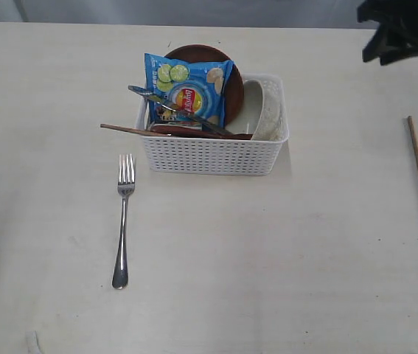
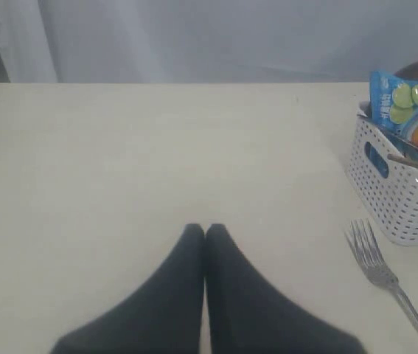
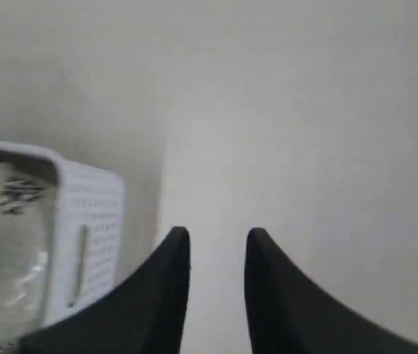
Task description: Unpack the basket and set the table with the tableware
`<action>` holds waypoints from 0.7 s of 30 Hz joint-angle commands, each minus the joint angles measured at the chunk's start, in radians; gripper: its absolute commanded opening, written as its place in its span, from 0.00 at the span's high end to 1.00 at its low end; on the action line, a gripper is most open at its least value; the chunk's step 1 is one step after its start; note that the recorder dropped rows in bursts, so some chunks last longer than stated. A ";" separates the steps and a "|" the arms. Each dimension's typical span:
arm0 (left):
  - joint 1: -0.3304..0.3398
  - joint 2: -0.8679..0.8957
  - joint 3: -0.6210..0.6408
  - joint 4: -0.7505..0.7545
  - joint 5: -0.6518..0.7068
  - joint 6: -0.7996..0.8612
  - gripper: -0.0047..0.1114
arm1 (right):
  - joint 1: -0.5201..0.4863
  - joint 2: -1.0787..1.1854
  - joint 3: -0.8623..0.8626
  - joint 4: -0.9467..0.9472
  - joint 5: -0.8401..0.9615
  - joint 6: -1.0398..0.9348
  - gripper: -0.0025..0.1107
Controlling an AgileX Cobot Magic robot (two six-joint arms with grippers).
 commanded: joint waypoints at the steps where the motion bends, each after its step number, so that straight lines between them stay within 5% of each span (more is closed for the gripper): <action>1: -0.008 -0.003 0.004 0.000 -0.010 0.000 0.96 | 0.184 -0.091 -0.003 0.028 -0.042 -0.089 0.82; 6: -0.008 -0.003 0.004 0.000 -0.010 0.000 0.96 | 0.404 -0.094 -0.003 -0.046 -0.107 -0.154 0.72; 12: -0.008 -0.003 0.004 0.000 -0.010 0.000 0.96 | 0.635 -0.033 -0.003 -0.331 -0.269 -0.069 0.72; 21: -0.008 -0.003 0.004 0.000 -0.010 0.000 0.96 | 0.766 0.103 -0.003 -0.477 -0.391 0.030 0.72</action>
